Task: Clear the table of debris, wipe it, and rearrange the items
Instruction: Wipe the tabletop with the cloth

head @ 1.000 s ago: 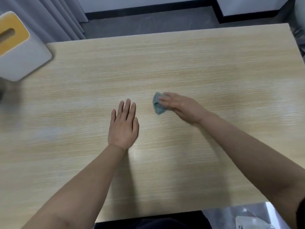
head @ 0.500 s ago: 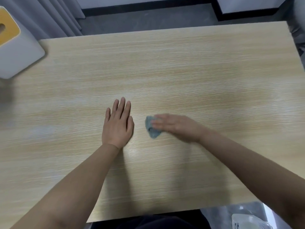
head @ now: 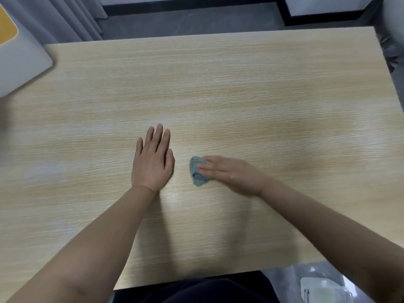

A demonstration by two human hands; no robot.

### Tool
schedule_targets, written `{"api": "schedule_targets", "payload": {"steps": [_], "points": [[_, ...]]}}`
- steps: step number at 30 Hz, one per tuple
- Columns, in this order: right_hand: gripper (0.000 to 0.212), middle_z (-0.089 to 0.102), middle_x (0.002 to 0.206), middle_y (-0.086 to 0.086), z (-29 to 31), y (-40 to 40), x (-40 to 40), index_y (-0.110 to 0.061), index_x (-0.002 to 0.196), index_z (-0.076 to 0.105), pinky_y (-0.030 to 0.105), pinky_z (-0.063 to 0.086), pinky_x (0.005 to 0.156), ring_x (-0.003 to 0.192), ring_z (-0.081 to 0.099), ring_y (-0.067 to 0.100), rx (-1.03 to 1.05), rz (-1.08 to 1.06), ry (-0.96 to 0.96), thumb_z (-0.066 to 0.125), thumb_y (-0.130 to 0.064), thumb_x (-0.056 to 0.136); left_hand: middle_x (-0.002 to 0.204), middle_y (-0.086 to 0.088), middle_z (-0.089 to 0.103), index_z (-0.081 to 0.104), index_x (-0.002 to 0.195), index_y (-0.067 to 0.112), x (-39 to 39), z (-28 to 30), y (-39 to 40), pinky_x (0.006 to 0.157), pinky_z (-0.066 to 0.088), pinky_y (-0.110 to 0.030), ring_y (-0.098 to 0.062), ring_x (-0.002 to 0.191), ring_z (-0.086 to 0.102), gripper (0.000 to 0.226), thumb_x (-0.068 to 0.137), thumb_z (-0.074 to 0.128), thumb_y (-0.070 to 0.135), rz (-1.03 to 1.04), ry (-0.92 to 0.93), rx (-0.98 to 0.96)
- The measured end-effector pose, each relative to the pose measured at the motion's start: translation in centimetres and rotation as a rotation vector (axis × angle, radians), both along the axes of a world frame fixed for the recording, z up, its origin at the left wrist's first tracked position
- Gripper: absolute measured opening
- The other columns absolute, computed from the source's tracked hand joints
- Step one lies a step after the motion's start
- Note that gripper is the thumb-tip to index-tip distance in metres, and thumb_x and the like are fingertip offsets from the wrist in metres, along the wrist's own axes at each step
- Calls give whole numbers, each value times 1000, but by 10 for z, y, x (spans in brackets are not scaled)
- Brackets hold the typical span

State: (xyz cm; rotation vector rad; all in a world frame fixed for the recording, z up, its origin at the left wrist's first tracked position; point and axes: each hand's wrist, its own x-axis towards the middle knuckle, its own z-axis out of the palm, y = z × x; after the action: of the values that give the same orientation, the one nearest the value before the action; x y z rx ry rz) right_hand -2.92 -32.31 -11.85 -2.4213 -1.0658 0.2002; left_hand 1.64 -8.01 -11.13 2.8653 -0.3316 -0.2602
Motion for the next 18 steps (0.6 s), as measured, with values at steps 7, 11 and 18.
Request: {"api": "schedule_targets", "payload": {"steps": [7, 11, 18], "points": [[38, 49, 139, 6, 3, -22, 68, -9, 131, 53, 38, 37, 107, 132, 41, 26, -21, -569, -27, 52, -8, 93, 157, -1, 16, 25, 148, 16, -1, 1, -1, 118, 3, -41, -18, 146, 5, 57, 94, 23, 32, 3, -11, -23], [40, 51, 137, 9, -4, 7, 28, -6, 131, 52, 38, 32, 109, 131, 42, 29, 34, -548, -44, 54, -3, 90, 157, -2, 17, 27, 148, 15, -1, 1, -1, 118, 4, -42, -19, 145, 7, 56, 94, 25, 30, 3, -19, -31], [49, 53, 136, 4, -5, -3, -2, -13, 130, 54, 38, 40, 102, 127, 47, 27, -18, -167, -52, 63, 1, 84, 157, -2, 14, 24, 148, 15, -2, 2, 0, 118, 2, -40, -18, 146, 4, 51, 99, 30, 26, 2, -21, -36]]}}
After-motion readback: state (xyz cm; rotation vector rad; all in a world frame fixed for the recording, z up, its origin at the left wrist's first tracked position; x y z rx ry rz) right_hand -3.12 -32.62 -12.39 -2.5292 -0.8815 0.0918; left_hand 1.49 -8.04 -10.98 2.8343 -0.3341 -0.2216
